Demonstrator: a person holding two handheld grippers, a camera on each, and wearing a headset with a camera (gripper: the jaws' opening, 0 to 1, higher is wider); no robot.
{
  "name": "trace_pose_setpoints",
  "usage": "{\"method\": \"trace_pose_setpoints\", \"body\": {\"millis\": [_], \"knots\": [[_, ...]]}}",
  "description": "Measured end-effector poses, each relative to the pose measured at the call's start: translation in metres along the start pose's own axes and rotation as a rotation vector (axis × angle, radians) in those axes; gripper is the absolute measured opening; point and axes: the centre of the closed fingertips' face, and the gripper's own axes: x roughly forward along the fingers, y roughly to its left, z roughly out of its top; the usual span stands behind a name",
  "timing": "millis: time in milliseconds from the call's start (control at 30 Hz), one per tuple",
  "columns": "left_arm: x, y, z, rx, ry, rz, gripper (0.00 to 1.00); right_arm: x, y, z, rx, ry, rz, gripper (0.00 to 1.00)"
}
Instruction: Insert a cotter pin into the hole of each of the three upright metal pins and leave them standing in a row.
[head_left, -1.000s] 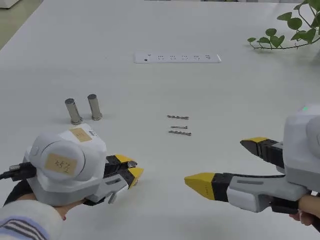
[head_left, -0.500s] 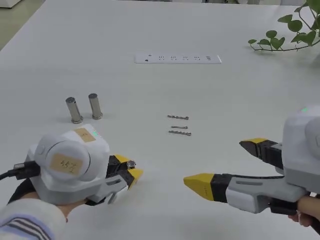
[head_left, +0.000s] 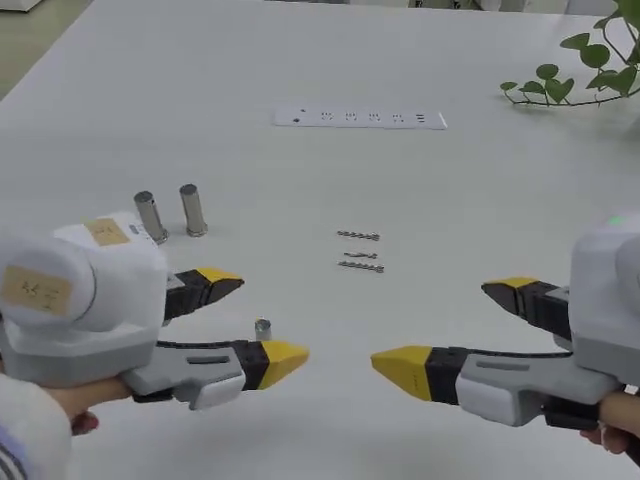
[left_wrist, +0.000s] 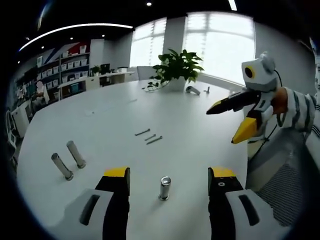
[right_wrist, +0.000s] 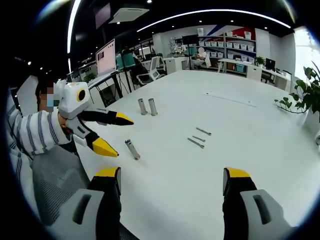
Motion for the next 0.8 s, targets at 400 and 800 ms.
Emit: {"method": "trace_pose_setpoints", "body": {"millis": [400, 800], "knots": [[-0.027, 0.011, -0.008, -0.077, -0.018, 0.062, 0.91, 0.006, -0.001, 0.006, -0.037, 0.025, 0.022, 0.79], [-0.045, 0.014, -0.011, -0.136, -0.062, 0.112, 0.99, 0.015, -0.017, 0.024, -0.117, 0.064, 0.006, 0.75]]}}
